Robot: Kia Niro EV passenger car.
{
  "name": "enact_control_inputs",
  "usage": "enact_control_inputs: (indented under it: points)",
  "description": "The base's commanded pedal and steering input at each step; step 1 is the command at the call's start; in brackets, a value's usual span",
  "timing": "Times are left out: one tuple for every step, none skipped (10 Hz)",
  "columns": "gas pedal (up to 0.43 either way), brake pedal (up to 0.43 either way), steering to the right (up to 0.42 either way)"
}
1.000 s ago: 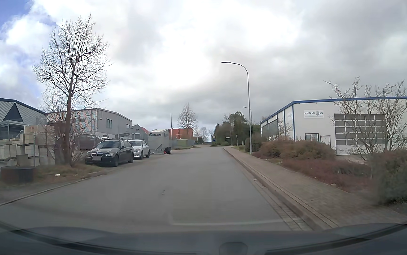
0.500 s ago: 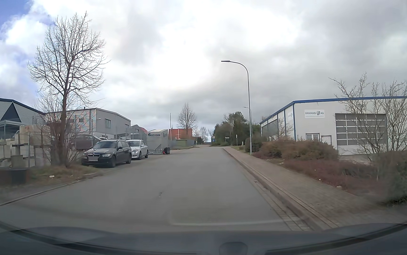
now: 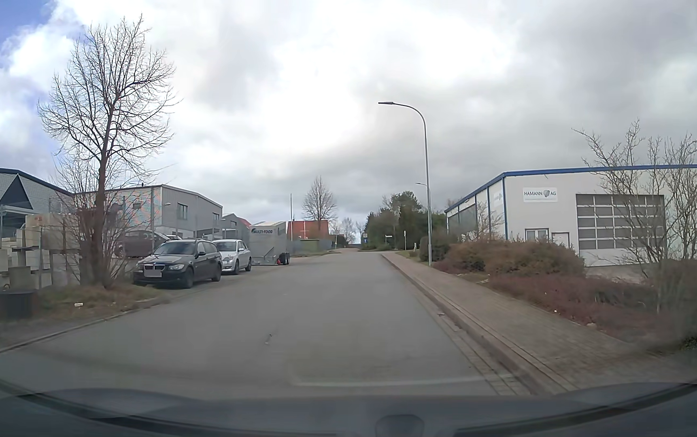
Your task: Follow the waypoints while adhering to traffic rules and regulations
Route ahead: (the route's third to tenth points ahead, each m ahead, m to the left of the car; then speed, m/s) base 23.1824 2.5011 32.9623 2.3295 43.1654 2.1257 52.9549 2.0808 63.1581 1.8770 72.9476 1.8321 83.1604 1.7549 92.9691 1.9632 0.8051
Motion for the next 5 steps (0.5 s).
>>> enact_control_inputs:
  points:
    - [0.0,0.0,0.011]
    - [0.0,0.0,0.007]
    - [0.0,0.0,0.006]
    - [0.0,0.0,0.006]
    - [0.0,0.0,0.006]
